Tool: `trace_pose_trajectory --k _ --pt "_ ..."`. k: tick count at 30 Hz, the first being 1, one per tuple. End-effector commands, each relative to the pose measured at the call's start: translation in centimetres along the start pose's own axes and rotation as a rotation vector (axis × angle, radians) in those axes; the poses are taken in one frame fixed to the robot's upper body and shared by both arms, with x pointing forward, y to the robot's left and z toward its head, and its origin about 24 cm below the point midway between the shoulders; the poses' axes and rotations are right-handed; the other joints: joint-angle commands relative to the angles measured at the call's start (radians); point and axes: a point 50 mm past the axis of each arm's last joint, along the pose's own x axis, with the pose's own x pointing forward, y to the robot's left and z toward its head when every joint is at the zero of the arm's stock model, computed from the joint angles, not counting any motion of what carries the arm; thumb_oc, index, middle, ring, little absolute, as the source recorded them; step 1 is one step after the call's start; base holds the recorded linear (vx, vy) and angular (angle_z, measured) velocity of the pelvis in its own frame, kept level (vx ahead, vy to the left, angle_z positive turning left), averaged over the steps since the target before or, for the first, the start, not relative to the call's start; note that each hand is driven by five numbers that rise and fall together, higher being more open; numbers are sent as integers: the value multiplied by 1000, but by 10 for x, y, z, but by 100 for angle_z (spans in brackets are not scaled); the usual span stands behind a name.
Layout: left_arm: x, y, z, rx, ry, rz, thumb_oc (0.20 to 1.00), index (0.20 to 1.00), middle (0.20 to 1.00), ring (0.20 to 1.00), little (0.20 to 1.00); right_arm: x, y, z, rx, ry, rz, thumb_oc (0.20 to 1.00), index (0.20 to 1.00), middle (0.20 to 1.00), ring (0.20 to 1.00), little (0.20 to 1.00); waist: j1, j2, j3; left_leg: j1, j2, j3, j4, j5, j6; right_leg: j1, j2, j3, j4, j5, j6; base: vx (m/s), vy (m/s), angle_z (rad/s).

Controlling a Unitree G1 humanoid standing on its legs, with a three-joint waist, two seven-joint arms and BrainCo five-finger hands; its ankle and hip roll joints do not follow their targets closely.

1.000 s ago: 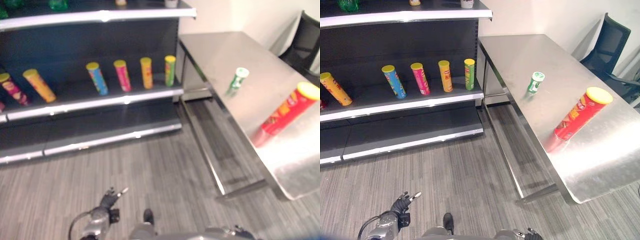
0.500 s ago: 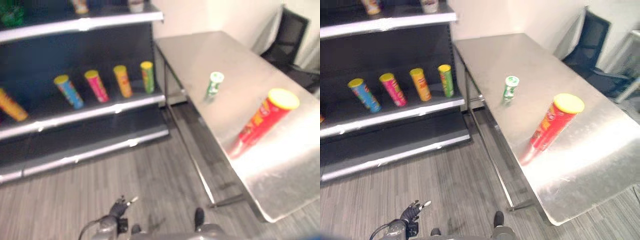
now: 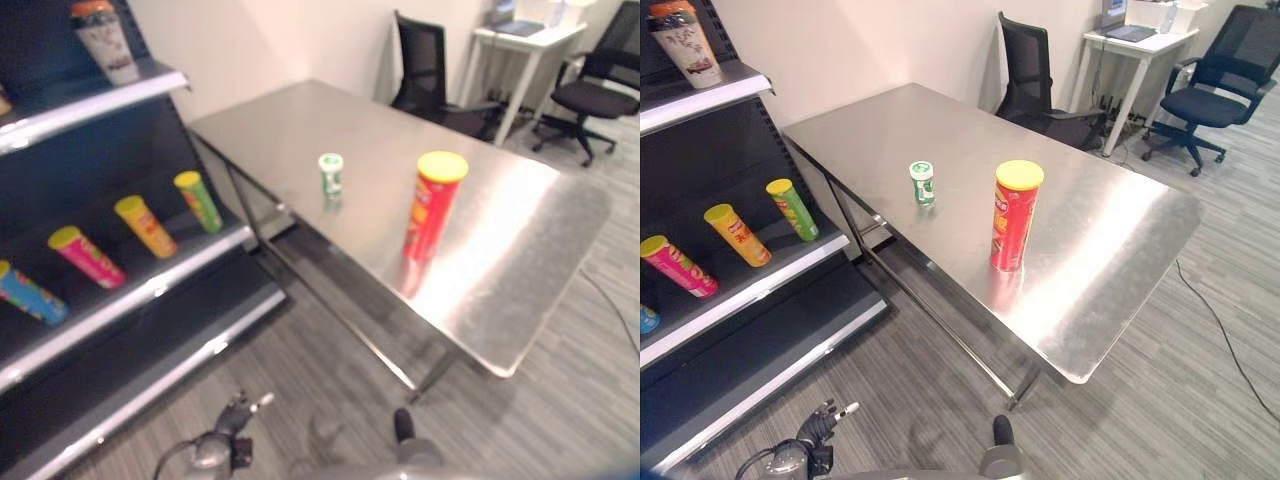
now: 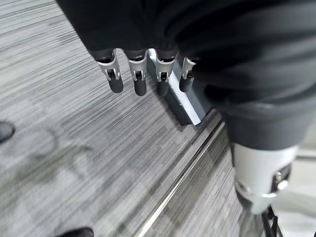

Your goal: Put the goods on the table back onto the shelves and tidy them up.

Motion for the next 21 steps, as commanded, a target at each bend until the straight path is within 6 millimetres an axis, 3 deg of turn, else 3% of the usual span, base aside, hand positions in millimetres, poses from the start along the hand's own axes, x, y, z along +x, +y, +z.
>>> trace_pose_trajectory --k 1,2,5,8,11,13,21 --pt "4 16 21 29 -61 41 1000 1000 1000 1000 1000 18 -4 25 72 -147 -20 1000 1000 1000 1000 1000 54 -33 50 -33 3 -62 8 28 3 78 -45 -72 17 -6 77 -14 -29 45" --pt "3 15 15 36 -47 25 1000 1000 1000 1000 1000 30 1 51 90 -245 58 1000 1000 1000 1000 1000 76 -47 46 -39 6 -71 8 32 0 86 -47 -87 16 -7 77 -13 -29 42" --pt "1 13 5 43 -10 8 1000 1000 1000 1000 1000 40 9 59 149 -264 119 1000 1000 1000 1000 1000 91 -56 41 -46 10 -85 8 37 -5 98 -48 -108 15 -13 77 3 -26 35" --pt "-1 14 -7 60 30 -5 1000 1000 1000 1000 1000 46 31 56 154 -209 288 1000 1000 1000 1000 1000 126 -70 39 -55 13 -104 8 44 -10 117 -50 -135 15 -22 74 -1 -18 30" --pt "-3 12 -14 58 52 -17 1000 1000 1000 1000 1000 47 44 52 125 -170 396 1000 1000 1000 1000 1000 132 -73 36 -58 15 -115 8 48 -14 128 -50 -148 14 -28 71 4 -11 27" --pt "-4 10 -18 65 65 -35 1000 1000 1000 1000 1000 42 62 42 80 -88 562 1000 1000 1000 1000 1000 149 -81 36 -63 17 -128 8 54 -19 139 -47 -161 14 -36 67 -2 -9 14" --pt "-5 6 -21 56 73 -53 1000 1000 1000 1000 1000 32 79 29 -34 3 755 1000 1000 1000 1000 1000 155 -81 35 -78 23 -159 8 68 -29 162 -43 -189 11 -54 59 2 -9 17"
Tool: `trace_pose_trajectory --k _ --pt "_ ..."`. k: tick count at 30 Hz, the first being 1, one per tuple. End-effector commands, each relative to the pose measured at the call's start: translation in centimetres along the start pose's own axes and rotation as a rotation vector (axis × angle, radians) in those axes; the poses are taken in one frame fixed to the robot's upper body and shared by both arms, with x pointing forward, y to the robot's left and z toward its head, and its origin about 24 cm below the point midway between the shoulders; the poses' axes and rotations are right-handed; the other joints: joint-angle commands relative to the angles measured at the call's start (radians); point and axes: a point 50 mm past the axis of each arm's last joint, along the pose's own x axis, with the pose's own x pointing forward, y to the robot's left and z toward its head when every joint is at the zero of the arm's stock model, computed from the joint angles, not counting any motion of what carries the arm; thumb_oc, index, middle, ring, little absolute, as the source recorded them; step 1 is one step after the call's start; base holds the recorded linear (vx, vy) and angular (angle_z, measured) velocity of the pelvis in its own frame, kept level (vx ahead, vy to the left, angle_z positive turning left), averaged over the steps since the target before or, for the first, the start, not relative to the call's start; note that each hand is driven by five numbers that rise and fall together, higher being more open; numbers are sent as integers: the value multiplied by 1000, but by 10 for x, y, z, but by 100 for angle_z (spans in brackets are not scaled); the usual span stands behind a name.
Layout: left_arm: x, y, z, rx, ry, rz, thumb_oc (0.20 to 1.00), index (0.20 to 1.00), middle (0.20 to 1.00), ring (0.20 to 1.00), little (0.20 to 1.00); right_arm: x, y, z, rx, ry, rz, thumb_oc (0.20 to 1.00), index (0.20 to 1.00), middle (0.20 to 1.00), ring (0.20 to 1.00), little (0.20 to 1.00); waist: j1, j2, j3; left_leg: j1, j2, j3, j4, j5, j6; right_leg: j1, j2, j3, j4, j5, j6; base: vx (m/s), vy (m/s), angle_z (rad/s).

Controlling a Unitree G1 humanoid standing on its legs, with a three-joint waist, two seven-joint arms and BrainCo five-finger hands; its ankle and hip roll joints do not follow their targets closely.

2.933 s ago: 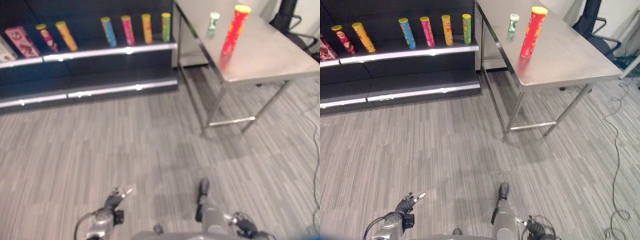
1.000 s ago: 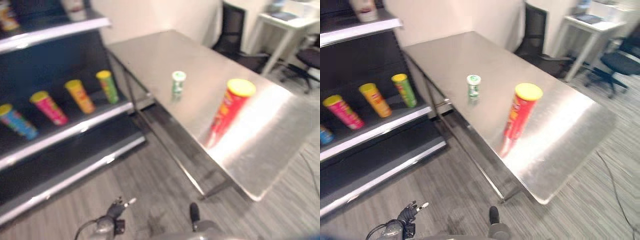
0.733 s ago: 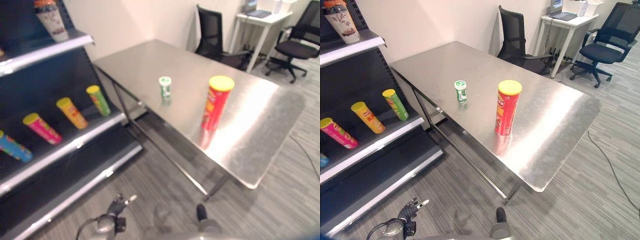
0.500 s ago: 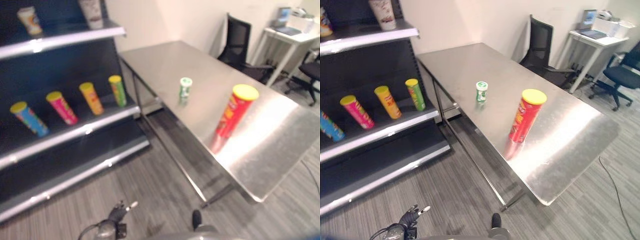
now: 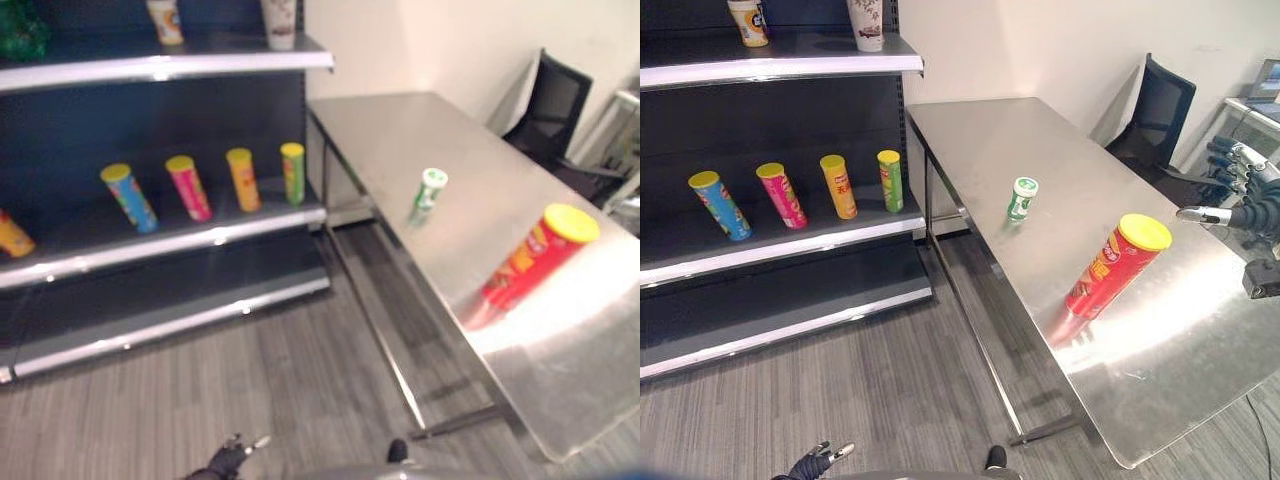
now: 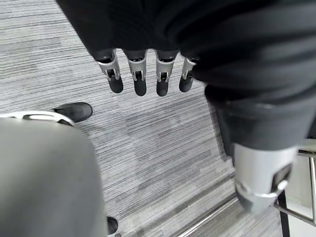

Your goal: Put the goods on the table back onto the shelves and tidy them up.

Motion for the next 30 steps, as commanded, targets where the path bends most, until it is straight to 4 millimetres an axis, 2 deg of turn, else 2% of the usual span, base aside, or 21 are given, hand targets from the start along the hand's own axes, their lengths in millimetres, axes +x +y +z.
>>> trace_pose_trajectory --k 1,4,12,24,30 --pt "6 -7 23 30 -73 -32 1000 1000 1000 1000 1000 10 -7 20 -88 -34 37 1000 1000 1000 1000 1000 30 -32 40 -23 11 2 2 40 -21 93 -20 -18 11 -27 60 10 -14 10" --pt "6 -5 23 29 -72 -27 1000 1000 1000 1000 1000 13 4 21 -64 -44 93 1000 1000 1000 1000 1000 32 -28 43 -29 14 -1 2 44 -24 94 -20 -24 11 -30 59 17 -11 3" --pt "5 -4 24 27 -81 -29 1000 1000 1000 1000 1000 5 12 18 -30 -21 169 1000 1000 1000 1000 1000 29 -23 42 -39 13 -7 2 48 -26 98 -20 -39 9 -32 58 15 -4 7" --pt "5 -6 23 38 -83 -44 1000 1000 1000 1000 1000 -4 23 2 -158 103 295 1000 1000 1000 1000 1000 22 -18 44 -41 11 -5 2 47 -28 98 -21 -38 10 -35 57 0 0 0" --pt "4 -5 26 35 -98 -43 1000 1000 1000 1000 1000 0 30 -5 -231 147 338 1000 1000 1000 1000 1000 31 -21 51 -42 13 -6 2 47 -28 98 -19 -38 11 -37 57 0 0 0"
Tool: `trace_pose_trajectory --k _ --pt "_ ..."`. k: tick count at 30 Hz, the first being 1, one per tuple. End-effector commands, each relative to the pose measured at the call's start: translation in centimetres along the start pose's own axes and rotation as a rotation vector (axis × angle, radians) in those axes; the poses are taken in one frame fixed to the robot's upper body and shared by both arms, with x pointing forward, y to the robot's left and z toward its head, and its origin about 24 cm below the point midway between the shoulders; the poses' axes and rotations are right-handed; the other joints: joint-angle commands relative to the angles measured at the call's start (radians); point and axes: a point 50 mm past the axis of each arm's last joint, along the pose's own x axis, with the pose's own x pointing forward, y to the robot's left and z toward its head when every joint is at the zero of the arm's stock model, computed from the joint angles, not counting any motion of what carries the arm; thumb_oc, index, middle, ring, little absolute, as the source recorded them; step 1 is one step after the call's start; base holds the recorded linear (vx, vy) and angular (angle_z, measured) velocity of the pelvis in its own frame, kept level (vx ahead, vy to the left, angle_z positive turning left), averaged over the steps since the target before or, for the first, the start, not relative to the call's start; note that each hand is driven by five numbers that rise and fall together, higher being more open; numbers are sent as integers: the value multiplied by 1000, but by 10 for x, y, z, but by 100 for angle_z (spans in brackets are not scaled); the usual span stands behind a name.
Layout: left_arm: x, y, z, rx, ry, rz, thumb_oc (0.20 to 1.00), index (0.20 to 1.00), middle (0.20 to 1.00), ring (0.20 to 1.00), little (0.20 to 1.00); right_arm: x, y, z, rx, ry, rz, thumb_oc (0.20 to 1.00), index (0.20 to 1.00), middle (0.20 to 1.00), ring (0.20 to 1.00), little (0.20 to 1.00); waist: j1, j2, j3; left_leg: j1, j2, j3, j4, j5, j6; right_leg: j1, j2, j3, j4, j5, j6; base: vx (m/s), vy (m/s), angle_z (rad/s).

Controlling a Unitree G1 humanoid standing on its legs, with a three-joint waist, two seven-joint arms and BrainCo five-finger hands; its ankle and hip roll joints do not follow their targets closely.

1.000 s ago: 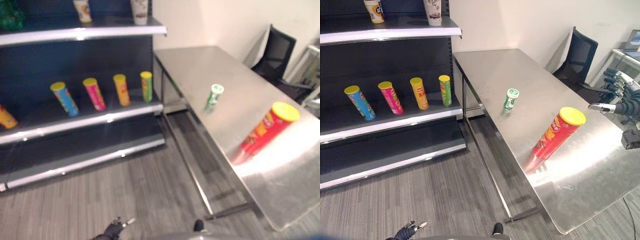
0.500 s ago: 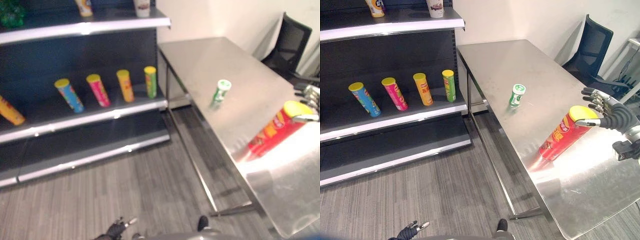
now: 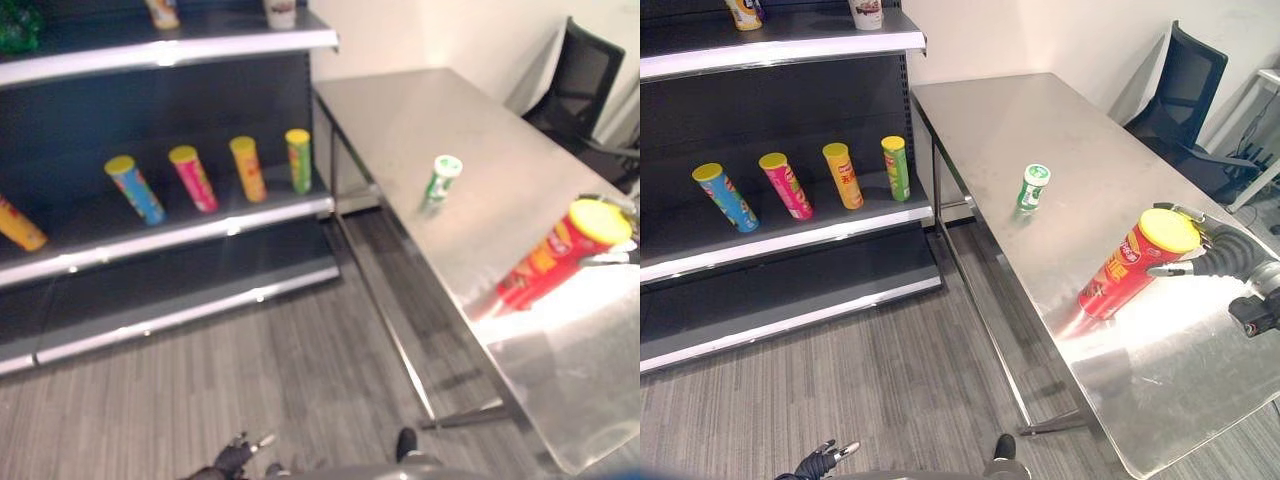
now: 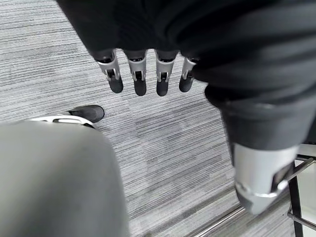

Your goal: Put the goods on the table back onto the shelves and tidy them up.

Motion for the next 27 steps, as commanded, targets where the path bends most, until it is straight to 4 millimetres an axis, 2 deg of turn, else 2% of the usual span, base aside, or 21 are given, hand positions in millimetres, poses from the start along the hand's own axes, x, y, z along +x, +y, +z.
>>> trace_pose_trajectory --k 1,3,4,5,6,7,21,22,26,27 --pt "4 3 22 42 -73 -8 1000 1000 1000 1000 1000 11 -3 14 -77 -30 27 1000 1000 1000 1000 1000 39 -54 4 -25 8 21 2 47 -28 94 -16 -11 11 -18 43 0 0 0" --pt "4 4 22 42 -70 -5 1000 1000 1000 1000 1000 14 -1 14 -83 -29 36 1000 1000 1000 1000 1000 44 -56 5 -24 8 20 2 48 -28 95 -14 -12 10 -20 42 0 0 0" --pt "4 4 22 39 -72 -4 1000 1000 1000 1000 1000 16 0 15 -82 -34 39 915 915 915 915 915 45 -56 6 -24 8 21 2 48 -28 96 -13 -12 9 -21 41 0 0 0" --pt "4 4 22 40 -72 -3 1000 1000 1000 1000 1000 17 1 15 -81 -36 39 595 595 595 595 595 46 -56 6 -24 9 20 2 48 -29 96 -12 -13 9 -21 41 0 0 0" --pt "4 5 21 41 -70 -2 1000 1000 1000 1000 1000 18 1 16 -82 -42 33 231 231 231 231 231 48 -56 6 -24 10 20 2 49 -29 97 -12 -13 8 -22 40 0 0 0" --pt "4 5 22 37 -71 1 1000 1000 1000 1000 1000 20 2 17 -79 -51 30 200 200 200 200 200 49 -56 8 -23 10 20 2 48 -29 98 -11 -14 8 -23 40 0 0 0" --pt "3 13 23 19 -75 32 1000 1000 1000 1000 1000 14 -9 13 14 -112 -168 200 200 200 200 200 46 -35 4 -16 20 18 2 50 -30 106 -1 -17 7 -35 32 0 -6 3" --pt "3 13 24 16 -78 36 1000 1000 1000 1000 1000 12 -18 17 51 -166 -267 200 200 200 200 200 41 -25 -1 -13 22 18 2 50 -30 107 2 -16 6 -38 31 0 0 0" --pt "4 14 27 14 -85 45 1000 1000 1000 1000 1000 8 -23 29 132 -285 -387 200 200 200 200 200 38 -14 -5 -10 25 17 2 49 -29 109 4 -16 7 -43 29 7 -25 1" --pt "5 14 31 14 -96 51 1000 1000 1000 1000 1000 5 -25 44 168 -390 -457 200 200 200 200 200 39 -5 -8 -7 28 17 2 48 -29 112 6 -17 7 -48 26 11 -49 0"
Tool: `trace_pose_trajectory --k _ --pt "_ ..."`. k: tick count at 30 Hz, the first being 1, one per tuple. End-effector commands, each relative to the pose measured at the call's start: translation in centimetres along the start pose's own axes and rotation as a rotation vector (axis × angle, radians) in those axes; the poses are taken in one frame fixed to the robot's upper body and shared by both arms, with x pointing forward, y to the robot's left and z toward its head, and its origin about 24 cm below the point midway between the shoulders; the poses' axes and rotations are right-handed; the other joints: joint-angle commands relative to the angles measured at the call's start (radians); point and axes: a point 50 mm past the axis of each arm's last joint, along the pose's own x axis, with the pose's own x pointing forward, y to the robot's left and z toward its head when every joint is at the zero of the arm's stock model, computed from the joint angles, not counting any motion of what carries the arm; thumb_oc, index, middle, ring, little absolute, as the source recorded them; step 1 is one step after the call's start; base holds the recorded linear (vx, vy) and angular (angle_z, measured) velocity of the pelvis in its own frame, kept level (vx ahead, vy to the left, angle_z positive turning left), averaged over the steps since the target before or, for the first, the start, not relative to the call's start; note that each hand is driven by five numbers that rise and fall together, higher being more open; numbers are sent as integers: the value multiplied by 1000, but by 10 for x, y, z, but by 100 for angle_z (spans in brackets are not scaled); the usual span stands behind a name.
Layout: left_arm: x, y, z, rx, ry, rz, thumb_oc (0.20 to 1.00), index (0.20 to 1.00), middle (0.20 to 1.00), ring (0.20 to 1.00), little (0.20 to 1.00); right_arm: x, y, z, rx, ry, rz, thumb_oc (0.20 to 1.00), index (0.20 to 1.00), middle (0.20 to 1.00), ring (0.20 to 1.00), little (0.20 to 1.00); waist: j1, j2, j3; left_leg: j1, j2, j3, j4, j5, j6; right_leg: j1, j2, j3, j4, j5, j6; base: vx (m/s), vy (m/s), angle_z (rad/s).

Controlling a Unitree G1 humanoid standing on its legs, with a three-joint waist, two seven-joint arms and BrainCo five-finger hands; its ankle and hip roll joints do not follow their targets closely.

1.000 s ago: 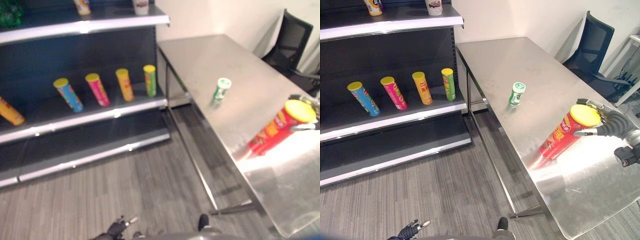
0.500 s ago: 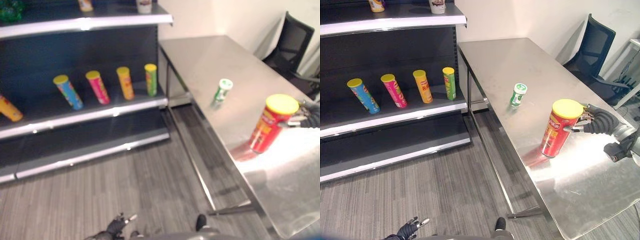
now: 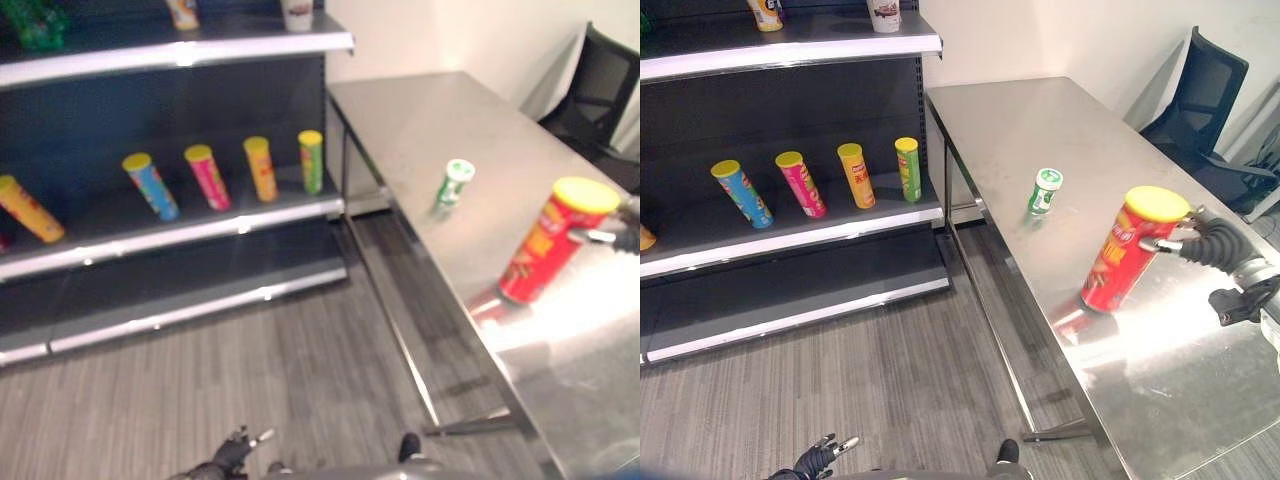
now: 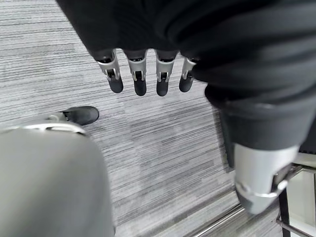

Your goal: Put the goods on the table back onto the shelves and tidy them up.

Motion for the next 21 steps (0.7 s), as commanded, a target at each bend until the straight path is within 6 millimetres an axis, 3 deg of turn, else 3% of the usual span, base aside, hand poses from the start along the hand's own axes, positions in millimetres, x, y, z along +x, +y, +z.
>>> trace_pose_trajectory --k 1,4,5,8,10,12,13,15,16,17,20,21 --pt "5 11 28 9 -87 41 1000 1000 1000 1000 1000 8 -17 59 70 -352 -212 200 200 200 200 200 22 -33 -6 -11 24 37 1 48 -27 91 4 6 7 -52 38 13 -47 2" --pt "5 11 29 4 -93 46 1000 1000 1000 1000 1000 10 -14 70 116 -437 -269 200 200 200 200 200 27 -25 -9 -6 27 34 1 48 -27 95 11 6 8 -60 33 3 -40 0" --pt "5 10 33 -14 -113 57 1000 1000 1000 1000 1000 12 -6 93 170 -580 -302 200 200 200 200 200 45 -15 -10 -2 37 25 1 55 -30 100 21 4 7 -74 25 7 -66 2" --pt "4 10 36 -24 -131 62 1000 1000 1000 1000 1000 14 1 109 212 -673 -299 200 200 200 200 200 64 -13 6 -17 47 2 28 65 -36 102 30 4 9 -90 15 -69 -92 4" --pt "5 5 49 -35 -177 53 1000 1000 1000 1000 1000 13 5 131 228 -781 -282 200 200 200 200 200 101 -23 70 -143 54 -74 234 71 -63 119 30 -16 8 -103 -10 -204 -139 25" --pt "6 3 54 -45 -190 49 1000 1000 1000 1000 1000 10 5 133 216 -792 -293 200 200 200 200 200 99 -24 83 -178 57 -98 265 79 -76 128 31 -41 7 -106 -13 -52 -2 67" --pt "6 2 54 -59 -195 47 1000 1000 1000 1000 1000 6 5 133 197 -795 -289 200 200 200 200 200 97 -22 75 -174 101 -87 228 98 -84 136 30 -71 9 -105 -4 62 106 82" --pt "5 5 46 -60 -173 57 1000 1000 1000 1000 1000 6 10 131 212 -794 -266 200 200 200 200 200 103 -20 59 -144 144 -94 163 109 -93 145 22 -76 12 -104 10 81 148 73" --pt "5 5 45 -61 -173 58 1000 1000 1000 1000 1000 6 11 131 213 -794 -265 200 200 200 200 200 103 -20 59 -140 144 -92 157 112 -94 146 23 -75 12 -104 11 98 350 45" --pt "3 9 41 -83 -164 79 1000 1000 1000 1000 1000 9 17 132 227 -796 -227 200 200 200 200 200 102 -17 54 -130 247 -105 102 177 -121 147 -30 -79 28 -97 44 73 442 41" --pt "3 12 43 -51 -180 95 1000 1000 1000 1000 1000 13 21 132 215 -777 -191 200 200 200 200 200 92 0 48 -114 343 -164 60 296 -135 118 -128 -52 60 -78 83 43 530 7" --pt "3 12 43 -51 -180 95 1000 1000 1000 1000 1000 13 21 132 215 -777 -191 200 200 200 200 200 92 0 48 -114 343 -164 60 296 -135 118 -128 -52 60 -78 83 19 408 -26"
